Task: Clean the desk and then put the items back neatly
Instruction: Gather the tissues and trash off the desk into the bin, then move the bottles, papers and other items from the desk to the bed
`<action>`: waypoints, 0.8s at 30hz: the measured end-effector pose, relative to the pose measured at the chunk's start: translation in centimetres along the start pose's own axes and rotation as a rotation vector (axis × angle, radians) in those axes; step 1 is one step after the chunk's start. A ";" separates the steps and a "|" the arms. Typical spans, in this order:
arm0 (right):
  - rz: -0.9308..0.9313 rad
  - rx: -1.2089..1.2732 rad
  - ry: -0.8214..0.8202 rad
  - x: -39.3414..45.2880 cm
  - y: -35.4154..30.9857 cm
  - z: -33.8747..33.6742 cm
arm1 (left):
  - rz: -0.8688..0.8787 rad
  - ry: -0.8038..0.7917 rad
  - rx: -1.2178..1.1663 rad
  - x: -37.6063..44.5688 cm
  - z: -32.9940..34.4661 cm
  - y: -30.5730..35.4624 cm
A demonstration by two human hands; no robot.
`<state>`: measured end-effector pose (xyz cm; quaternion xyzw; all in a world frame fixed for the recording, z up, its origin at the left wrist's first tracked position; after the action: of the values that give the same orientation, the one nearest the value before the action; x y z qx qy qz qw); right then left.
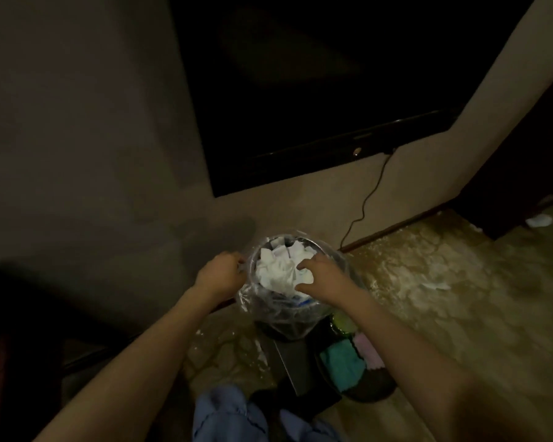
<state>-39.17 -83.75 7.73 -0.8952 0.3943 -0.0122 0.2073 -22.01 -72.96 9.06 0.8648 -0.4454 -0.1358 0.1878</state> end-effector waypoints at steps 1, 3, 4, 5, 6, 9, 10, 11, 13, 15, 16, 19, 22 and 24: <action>-0.031 -0.017 0.003 -1.2 -0.7 -0.1 | -0.019 0.019 0.009 -1.9 -0.7 -0.2; -0.098 -0.040 0.004 -3.7 -2.5 -0.1 | -0.061 0.062 0.037 -6.0 -1.8 -0.8; -0.138 -0.044 0.006 -5.1 -3.5 0.0 | -0.088 0.090 0.050 -8.2 -2.3 -1.1; -0.175 -0.038 0.008 -6.5 -4.6 0.1 | -0.126 0.110 0.058 -10.3 -2.8 -1.6; -0.207 -0.023 0.005 -8.0 -5.7 0.3 | -0.166 0.125 0.063 -12.6 -3.2 -2.1; -0.305 0.004 -0.050 -12.4 -9.1 1.7 | -0.260 0.152 0.072 -19.2 -4.6 -3.8; -0.348 -0.002 -0.084 -13.8 -10.3 2.3 | -0.286 0.159 0.074 -21.3 -5.1 -4.5; -0.392 -0.008 -0.115 -15.1 -11.6 2.9 | -0.315 0.162 0.070 -23.4 -5.7 -5.3; -0.464 -0.002 -0.148 -17.4 -14.0 3.8 | -0.367 0.166 0.064 -27.3 -7.1 -6.9; -0.512 0.021 -0.157 -19.5 -16.2 4.1 | -0.408 0.185 0.089 -30.5 -8.7 -8.5; -0.531 0.032 -0.161 -20.5 -17.1 4.2 | -0.422 0.199 0.101 -31.9 -9.5 -9.2; -0.591 0.032 -0.163 -22.8 -19.5 4.5 | -0.471 0.241 0.120 -35.1 -11.5 -11.1; -0.626 0.026 -0.142 -24.3 -21.4 4.4 | -0.484 0.282 0.120 -37.7 -12.8 -12.5; -0.639 0.023 -0.138 -25.2 -22.9 4.6 | -0.483 0.312 0.101 -39.6 -13.2 -13.7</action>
<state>-39.64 -50.33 15.77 -0.9700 0.0784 -0.0203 0.2292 -29.25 -30.47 17.40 0.9645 -0.1986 -0.0196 0.1730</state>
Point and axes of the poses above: each hand's wrist, its own x-axis towards the middle knuckle, its own z-axis out of the palm, y = z × x, the point moved 6 cm from there along x, towards the middle knuckle, and after that the axes turned 14 degrees about y, right-handed, at the moved point
